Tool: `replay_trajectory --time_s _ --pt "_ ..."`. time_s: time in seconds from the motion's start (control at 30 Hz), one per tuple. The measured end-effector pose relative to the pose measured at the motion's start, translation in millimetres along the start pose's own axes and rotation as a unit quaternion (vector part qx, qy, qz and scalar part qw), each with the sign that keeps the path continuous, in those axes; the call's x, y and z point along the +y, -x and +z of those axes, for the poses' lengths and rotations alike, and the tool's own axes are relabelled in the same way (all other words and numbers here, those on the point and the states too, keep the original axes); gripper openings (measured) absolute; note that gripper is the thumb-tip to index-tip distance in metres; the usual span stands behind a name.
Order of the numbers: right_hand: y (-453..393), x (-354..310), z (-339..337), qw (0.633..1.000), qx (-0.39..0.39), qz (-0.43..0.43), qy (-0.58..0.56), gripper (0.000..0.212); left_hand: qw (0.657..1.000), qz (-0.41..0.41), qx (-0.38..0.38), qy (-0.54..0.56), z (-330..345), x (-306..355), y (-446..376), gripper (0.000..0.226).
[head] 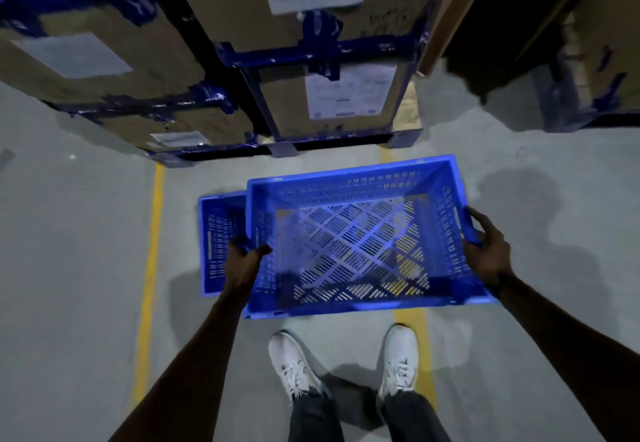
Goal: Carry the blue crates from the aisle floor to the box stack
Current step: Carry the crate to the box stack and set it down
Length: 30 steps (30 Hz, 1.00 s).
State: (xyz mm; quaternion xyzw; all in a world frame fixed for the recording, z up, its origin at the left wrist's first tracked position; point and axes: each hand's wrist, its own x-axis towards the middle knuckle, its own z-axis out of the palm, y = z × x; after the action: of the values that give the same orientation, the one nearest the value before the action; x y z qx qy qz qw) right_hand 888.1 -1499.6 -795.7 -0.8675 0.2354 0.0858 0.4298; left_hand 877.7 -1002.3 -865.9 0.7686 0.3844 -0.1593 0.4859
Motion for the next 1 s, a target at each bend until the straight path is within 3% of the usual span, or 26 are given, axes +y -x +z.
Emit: replay_trajectory --time_s 0.13,0.3,0.33,0.43,0.53,0.7,1.0 --pt "-19.8 24.0 24.6 1.000 0.012 -0.009 -0.018 0.072 1.000 0.014 0.001 0.022 18.9 -9.9 -6.6 0.063" --pt "-34.2 22.1 31.9 0.999 0.012 -0.029 -0.016 0.075 0.995 0.090 -0.023 0.027 30.9 11.2 23.9 0.084" --pt "-35.5 18.8 32.0 0.999 0.007 -0.033 -0.018 0.075 0.994 0.107 -0.030 0.004 34.3 12.6 30.1 0.096" --pt "-36.1 12.6 30.0 0.999 0.001 -0.036 -0.018 0.075 0.986 0.075 -0.018 -0.145 45.3 17.9 62.0 0.161" --pt "-36.6 7.2 29.5 0.999 0.006 -0.031 -0.025 0.073 0.975 0.017 -0.054 -0.214 54.0 23.2 96.4 0.188" --pt "-36.3 12.1 34.4 0.999 0.023 -0.032 -0.020 0.077 0.962 0.034 -0.090 -0.257 52.0 13.4 96.5 0.198" --pt "-48.6 -7.9 51.2 0.997 0.021 -0.069 -0.013 0.072 0.960 0.046 -0.103 -0.258 28.6 16.4 69.9 0.193"
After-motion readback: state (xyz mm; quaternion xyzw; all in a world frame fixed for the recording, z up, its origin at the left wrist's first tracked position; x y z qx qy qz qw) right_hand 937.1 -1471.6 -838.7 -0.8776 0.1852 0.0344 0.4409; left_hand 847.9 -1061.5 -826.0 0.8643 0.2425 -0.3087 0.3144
